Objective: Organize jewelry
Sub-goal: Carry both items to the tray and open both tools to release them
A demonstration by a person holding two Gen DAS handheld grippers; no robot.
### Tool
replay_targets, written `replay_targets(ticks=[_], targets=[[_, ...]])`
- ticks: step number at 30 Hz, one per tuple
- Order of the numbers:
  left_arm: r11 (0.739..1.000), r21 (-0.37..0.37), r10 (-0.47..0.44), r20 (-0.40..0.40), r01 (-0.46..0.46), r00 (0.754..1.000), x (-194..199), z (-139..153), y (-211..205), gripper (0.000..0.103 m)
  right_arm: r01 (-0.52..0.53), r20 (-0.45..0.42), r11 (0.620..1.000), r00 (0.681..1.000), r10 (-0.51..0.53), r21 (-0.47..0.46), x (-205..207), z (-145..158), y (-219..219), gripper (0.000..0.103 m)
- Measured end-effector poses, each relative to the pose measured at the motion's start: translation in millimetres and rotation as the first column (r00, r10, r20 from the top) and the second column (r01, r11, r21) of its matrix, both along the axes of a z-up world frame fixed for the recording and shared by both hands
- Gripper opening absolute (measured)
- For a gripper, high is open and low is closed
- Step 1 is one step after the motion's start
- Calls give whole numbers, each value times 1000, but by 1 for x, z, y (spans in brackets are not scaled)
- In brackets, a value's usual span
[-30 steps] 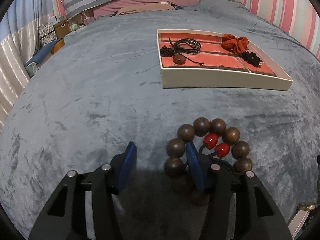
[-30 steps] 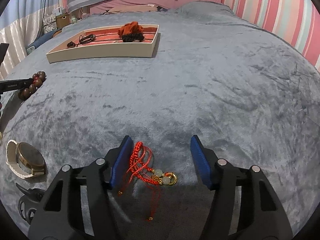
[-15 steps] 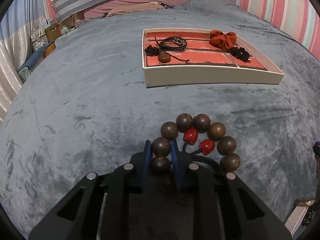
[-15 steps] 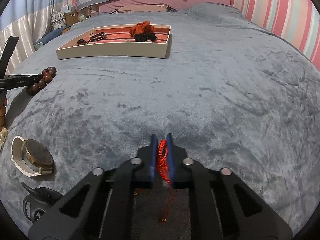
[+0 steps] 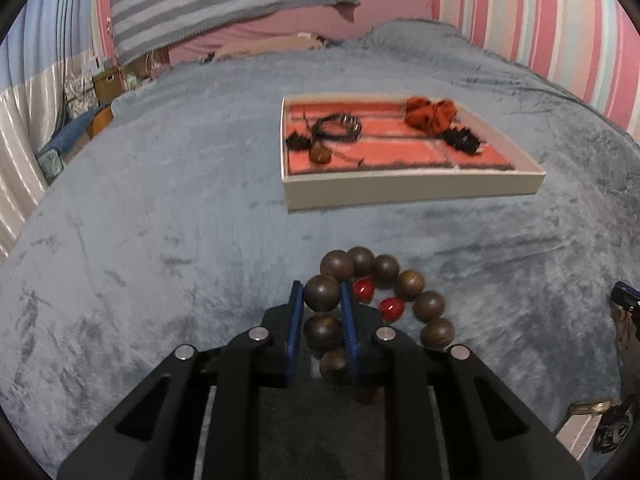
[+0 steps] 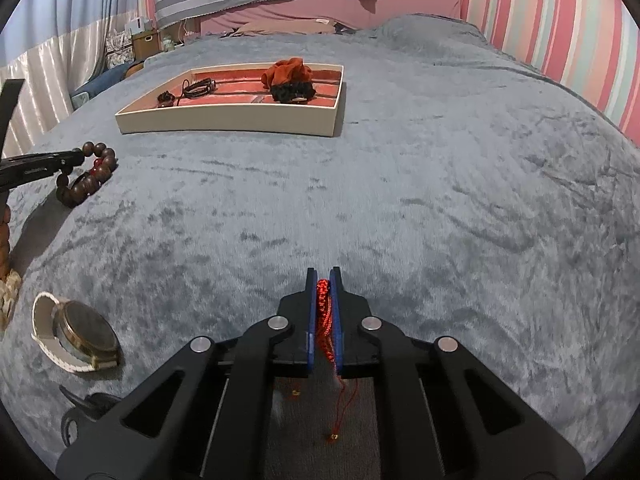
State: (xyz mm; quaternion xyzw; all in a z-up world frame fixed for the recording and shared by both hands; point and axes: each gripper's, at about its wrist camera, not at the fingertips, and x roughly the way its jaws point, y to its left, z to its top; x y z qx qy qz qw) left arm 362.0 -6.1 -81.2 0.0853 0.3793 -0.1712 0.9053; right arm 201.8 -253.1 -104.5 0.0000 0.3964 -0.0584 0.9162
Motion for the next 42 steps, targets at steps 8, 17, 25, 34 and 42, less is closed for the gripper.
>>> replay_targets(ticks=[8,17,25,34,42], targets=[[997,-33,-66,60,68,996,-13,31,-16,19,-3,39,1000,999,3,-10,21,17,2,7],[993,-54,-99,106,105,989,-1,65,-48,19,5,110,1000,994,-5,-4,71,49,0,7],[994,-53,-89,138,97,986,31,89,-73,19,13,157,1000,987,-17,27,134,79,-4,7],[997,-59,-48,80,53,996,100,82,-89,19,37,126,995,991,-48,90,212,67,-10,7],[999,-36,37,-23,-38,999,156,33,-65,19,68,61,997,996,-69,20,261,31,-8,7]])
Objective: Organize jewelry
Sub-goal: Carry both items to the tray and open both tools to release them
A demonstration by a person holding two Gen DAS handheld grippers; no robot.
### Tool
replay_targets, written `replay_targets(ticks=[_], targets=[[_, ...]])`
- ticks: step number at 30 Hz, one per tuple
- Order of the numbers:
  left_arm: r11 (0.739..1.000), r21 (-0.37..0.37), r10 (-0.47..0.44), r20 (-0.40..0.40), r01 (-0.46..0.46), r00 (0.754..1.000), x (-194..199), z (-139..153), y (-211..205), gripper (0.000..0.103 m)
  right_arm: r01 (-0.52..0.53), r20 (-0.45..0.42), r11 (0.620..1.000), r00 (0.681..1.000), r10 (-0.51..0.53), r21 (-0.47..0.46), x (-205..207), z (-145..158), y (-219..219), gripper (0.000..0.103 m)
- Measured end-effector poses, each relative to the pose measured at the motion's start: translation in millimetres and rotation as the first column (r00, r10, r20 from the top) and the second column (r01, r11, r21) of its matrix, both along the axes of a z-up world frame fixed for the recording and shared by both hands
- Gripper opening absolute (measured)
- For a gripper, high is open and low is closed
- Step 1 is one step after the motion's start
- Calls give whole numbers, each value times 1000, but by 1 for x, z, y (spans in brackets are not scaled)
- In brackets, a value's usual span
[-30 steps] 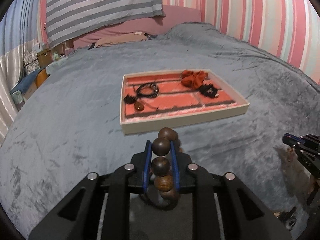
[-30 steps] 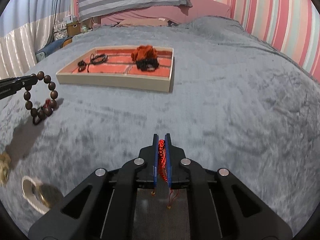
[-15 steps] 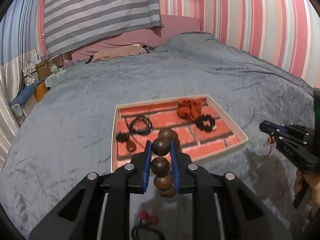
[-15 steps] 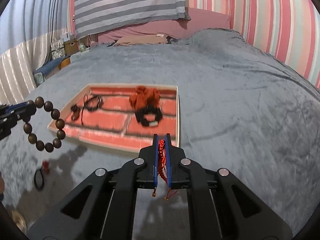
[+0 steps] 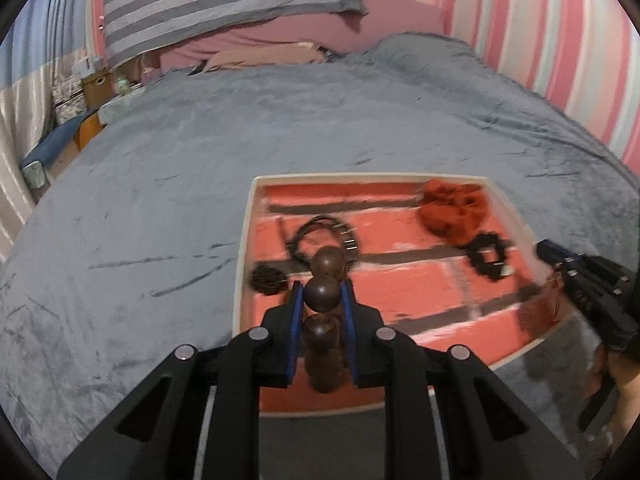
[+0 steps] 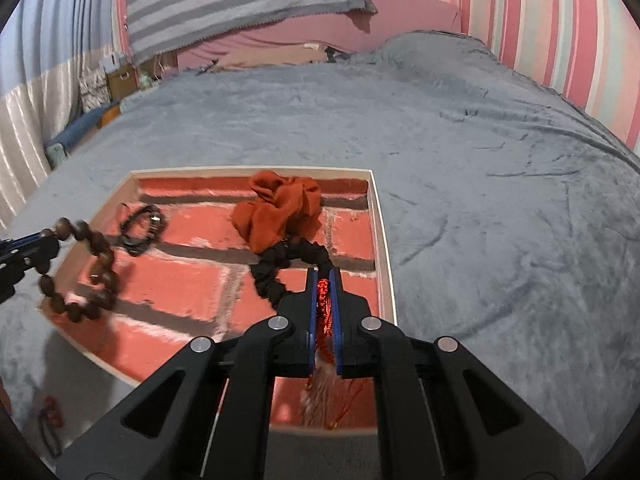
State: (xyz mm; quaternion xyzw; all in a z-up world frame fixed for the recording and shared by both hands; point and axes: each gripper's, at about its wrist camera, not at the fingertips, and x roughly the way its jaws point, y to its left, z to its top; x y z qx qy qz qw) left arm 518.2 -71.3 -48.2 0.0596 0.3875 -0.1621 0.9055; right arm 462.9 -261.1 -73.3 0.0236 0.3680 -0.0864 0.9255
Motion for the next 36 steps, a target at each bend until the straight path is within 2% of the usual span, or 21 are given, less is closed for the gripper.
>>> replay_targets(ticks=[4,7,13,16,17,20,21,22,24,26,29,31,33,36], targets=[[999,20,28,-39,-27,999,16,-18,13,19,6,-41,999,999,-9,-51,16,-13,-3,7],[999,28,49,-67,-47,997,22,-29,20,19,19,-83,999,996,-22,-42,27,-25,-7,7],[997,53,55,-66,-52,996,19,-40,21,20,12,-120,998,993,-19,-59,30,-39,-7,9],[998,40,59,-75,-56,995,17,-38,21,21,4,-116,998,993,-11,-64,27,-39,-6,21],[998,31,55,-72,-53,996,14,-36,22,22,-6,-114,998,994,-2,-64,27,-37,-4,35],[999,18,45,-45,-45,998,3,-27,21,43,-33,-68,996,997,27,-86,16,-24,4,64],[999,19,45,-35,-45,998,0,-24,21,50,-37,-52,995,998,33,-90,12,-20,5,67],[999,23,47,-21,-47,999,-5,-20,20,51,-45,-32,995,999,42,-86,8,-13,6,69],[999,13,37,-12,-37,999,-12,-12,20,53,-50,-14,996,999,49,-72,2,-3,6,72],[999,7,39,-1,-39,999,-19,-4,20,54,-44,10,998,999,45,-52,-9,9,4,81],[999,-11,50,23,-50,999,-36,13,27,68,-32,47,998,998,35,-55,-27,27,3,92],[998,-8,63,54,-63,996,-51,26,37,73,-17,74,996,997,24,-86,-44,39,4,98],[997,-6,73,67,-72,995,-66,35,46,79,-10,91,994,996,20,-105,-61,48,5,99],[996,4,89,79,-90,993,-86,45,57,81,-3,103,993,995,15,-114,-91,57,6,99]])
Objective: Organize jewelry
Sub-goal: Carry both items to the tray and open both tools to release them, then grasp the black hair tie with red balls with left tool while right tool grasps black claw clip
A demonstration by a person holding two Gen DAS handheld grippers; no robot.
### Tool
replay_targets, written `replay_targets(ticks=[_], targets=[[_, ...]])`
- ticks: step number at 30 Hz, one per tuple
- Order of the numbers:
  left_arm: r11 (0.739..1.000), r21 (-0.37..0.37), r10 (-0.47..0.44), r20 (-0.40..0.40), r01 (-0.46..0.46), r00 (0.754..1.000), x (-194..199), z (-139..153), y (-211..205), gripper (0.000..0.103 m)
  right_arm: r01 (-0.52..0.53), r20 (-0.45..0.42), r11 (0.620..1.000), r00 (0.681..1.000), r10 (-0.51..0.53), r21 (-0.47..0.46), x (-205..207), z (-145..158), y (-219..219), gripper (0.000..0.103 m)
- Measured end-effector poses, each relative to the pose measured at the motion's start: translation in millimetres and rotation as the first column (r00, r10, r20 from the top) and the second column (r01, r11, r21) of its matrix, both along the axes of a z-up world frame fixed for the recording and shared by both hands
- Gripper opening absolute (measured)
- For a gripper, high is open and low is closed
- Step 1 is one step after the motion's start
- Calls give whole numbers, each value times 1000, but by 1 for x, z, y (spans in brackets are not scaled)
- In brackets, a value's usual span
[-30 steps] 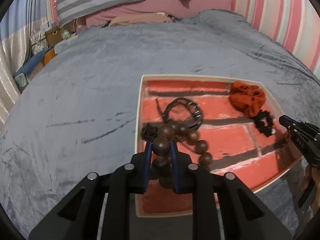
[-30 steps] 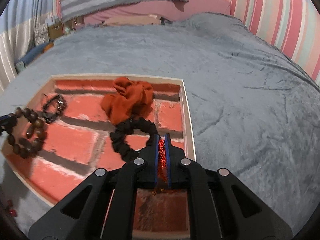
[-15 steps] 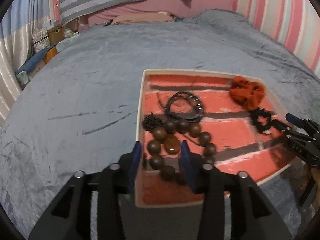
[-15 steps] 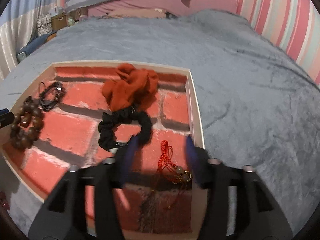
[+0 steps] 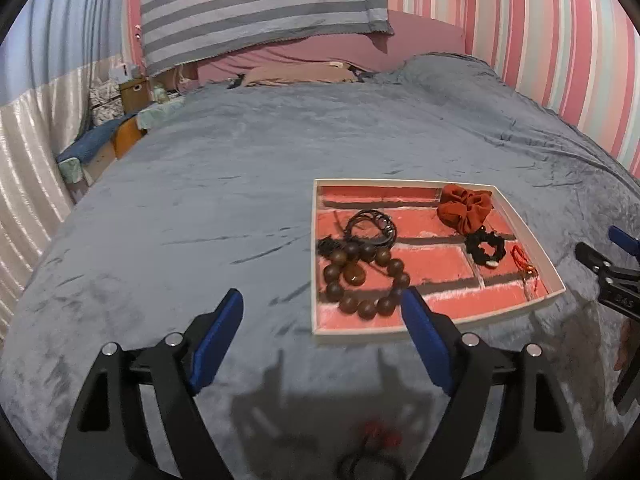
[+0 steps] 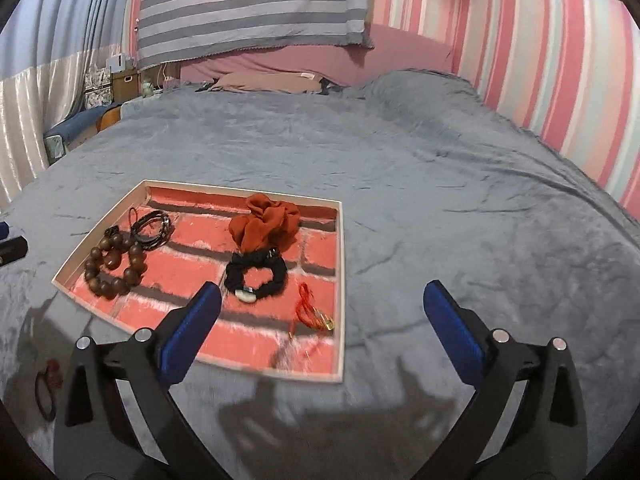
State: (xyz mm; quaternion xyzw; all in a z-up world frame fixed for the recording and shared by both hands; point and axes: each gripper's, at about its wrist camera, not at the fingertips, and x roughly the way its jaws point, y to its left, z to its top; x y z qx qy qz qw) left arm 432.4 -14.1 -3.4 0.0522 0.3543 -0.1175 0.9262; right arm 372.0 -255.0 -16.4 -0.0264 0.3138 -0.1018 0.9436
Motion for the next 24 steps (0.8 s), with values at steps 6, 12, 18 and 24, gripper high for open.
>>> replay_targets(ticks=[6,12,18,24], targets=[[1000,-2,6,41,-6,999,-51,15,22,87,-6,15,1000,1000,6,-9,-63,8,5,99],[1000,29,2,51,-4,999,-91,11,27,88,14,17,1000,1000,-13,-23,-110,6,9,99],[1000,-4,8,30,-8,1000,-120,-1,35,88,20,7,1000,1000,-20,19,-154,-4,14,99],[999,-30,30,-7,-30,1000,-136,-18,48,88,10,7,1000,1000,-10,5,-200,-21,28,99]])
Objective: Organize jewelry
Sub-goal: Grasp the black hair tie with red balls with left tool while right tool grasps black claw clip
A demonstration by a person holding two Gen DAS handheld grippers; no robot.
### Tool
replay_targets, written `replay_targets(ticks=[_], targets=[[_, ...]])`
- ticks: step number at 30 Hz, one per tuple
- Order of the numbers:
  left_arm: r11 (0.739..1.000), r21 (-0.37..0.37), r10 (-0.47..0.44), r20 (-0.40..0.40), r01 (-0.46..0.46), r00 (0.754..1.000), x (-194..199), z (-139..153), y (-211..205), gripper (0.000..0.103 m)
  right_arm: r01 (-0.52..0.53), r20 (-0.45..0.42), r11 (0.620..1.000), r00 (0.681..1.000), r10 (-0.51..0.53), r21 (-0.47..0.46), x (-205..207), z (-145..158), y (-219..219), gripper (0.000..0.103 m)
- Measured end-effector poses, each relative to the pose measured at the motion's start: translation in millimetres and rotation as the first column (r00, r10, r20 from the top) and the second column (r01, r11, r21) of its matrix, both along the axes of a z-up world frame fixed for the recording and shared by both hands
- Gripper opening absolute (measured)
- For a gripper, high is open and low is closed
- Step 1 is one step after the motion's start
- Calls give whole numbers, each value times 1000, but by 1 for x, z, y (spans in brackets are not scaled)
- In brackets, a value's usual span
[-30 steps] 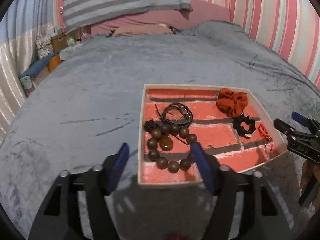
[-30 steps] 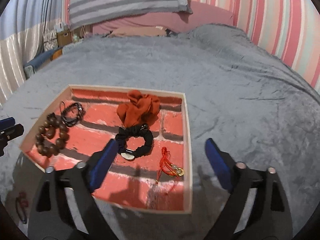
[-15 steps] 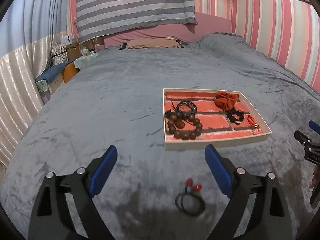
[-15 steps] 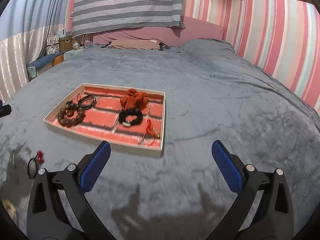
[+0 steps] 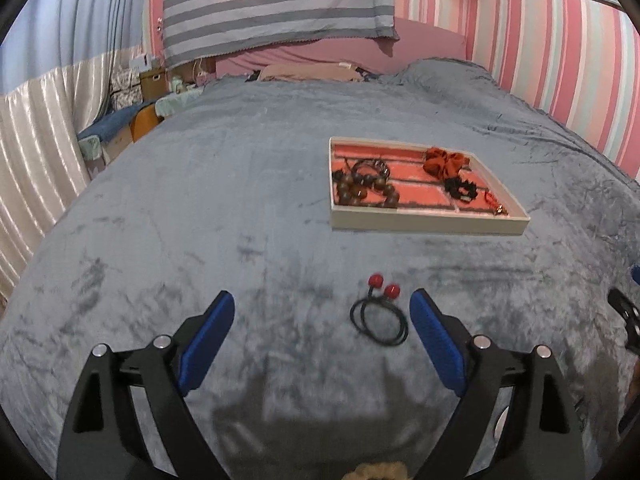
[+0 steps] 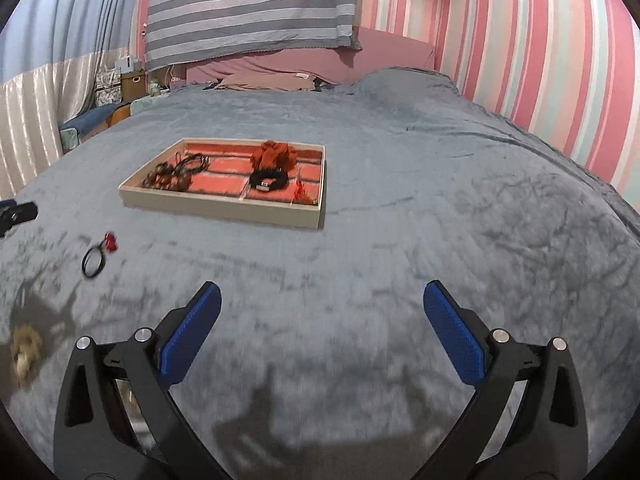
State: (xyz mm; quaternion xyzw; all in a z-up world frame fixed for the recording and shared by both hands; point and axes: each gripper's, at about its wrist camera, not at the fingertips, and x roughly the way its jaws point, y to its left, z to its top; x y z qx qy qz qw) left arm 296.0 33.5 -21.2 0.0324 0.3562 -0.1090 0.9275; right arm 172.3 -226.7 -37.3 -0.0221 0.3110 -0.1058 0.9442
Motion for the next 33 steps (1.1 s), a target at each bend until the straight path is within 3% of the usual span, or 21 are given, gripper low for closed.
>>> replay_targets(ticks=[12,19,25,31,33], targets=[[999,-20,44,-48,-45,998,-13,-24,21,88,-87,10,993,996,87,84,-86,-13,37,99],[999,-18,28,-74,-29,997,-7,-35,14,88,-127,-51,988,990,132,89,-89,-37,62,98],[1000,-13,-5,-126,3,992,24,-51,-2,87,-153,-96,987,983,157,50,-80,-59,80,98],[999,7,-47,-176,49,983,59,-62,-22,87,-152,-130,985,978,161,78,-64,-66,76,73],[998,19,-62,-187,67,980,66,-66,-27,87,-154,-133,984,977,165,92,-61,-67,74,69]])
